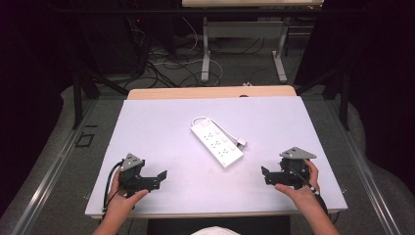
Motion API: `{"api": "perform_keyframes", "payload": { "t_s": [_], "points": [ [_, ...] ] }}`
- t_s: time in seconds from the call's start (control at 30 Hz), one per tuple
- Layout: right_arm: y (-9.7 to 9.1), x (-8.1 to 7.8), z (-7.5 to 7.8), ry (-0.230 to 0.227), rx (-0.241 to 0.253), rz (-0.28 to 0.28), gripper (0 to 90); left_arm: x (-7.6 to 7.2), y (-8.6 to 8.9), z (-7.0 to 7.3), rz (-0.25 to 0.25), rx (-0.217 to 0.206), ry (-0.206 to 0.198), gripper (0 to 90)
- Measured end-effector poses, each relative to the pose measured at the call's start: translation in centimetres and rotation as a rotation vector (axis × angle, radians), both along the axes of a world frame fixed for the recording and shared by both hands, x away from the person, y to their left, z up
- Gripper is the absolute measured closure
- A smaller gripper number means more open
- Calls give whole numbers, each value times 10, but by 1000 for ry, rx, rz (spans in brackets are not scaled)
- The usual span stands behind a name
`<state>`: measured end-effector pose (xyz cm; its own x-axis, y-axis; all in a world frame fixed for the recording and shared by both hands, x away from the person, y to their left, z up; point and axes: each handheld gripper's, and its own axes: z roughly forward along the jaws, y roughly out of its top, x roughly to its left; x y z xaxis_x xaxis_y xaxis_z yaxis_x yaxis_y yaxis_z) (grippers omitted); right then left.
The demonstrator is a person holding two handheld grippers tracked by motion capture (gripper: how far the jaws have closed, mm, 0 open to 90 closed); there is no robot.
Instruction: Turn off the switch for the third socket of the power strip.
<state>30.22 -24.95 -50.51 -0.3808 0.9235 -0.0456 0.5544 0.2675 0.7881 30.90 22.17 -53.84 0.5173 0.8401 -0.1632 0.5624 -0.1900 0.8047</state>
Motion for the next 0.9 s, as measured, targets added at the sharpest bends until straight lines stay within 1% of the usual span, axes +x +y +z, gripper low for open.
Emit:
{"api": "perform_keyframes", "payload": {
  "t_s": [0.03,0.13,0.2,0.33,0.37,0.43,0.5,0.6,0.67,0.7,0.73,0.9],
  "points": [
    [3,3,3,7,10,4,0,0,0,-1,6,-3,-8,12],
    [4,6,5,3,3,8,0,0,0,-1,7,0,-7,13],
    [8,11,8,17,10,21,4,0,0,-1,7,1,-7,15],
    [12,17,10,30,1,33,19,0,-1,-1,9,2,-8,16],
    [14,18,10,40,3,35,24,0,0,-1,1,6,1,17],
    [18,23,14,42,-7,45,32,1,0,-1,-2,11,-2,18],
    [20,26,16,43,-19,55,38,1,0,-1,1,7,2,19],
    [23,29,18,51,-18,62,47,1,0,-1,1,9,2,19],
    [26,34,20,63,-29,73,62,1,0,-1,0,8,2,21],
    [26,34,20,63,-29,73,62,1,0,-1,0,8,3,21],
    [28,36,21,76,-30,77,64,1,0,-1,-1,9,3,21],
    [31,42,24,88,-45,90,74,1,0,-1,-1,11,5,22]
  ]
}}
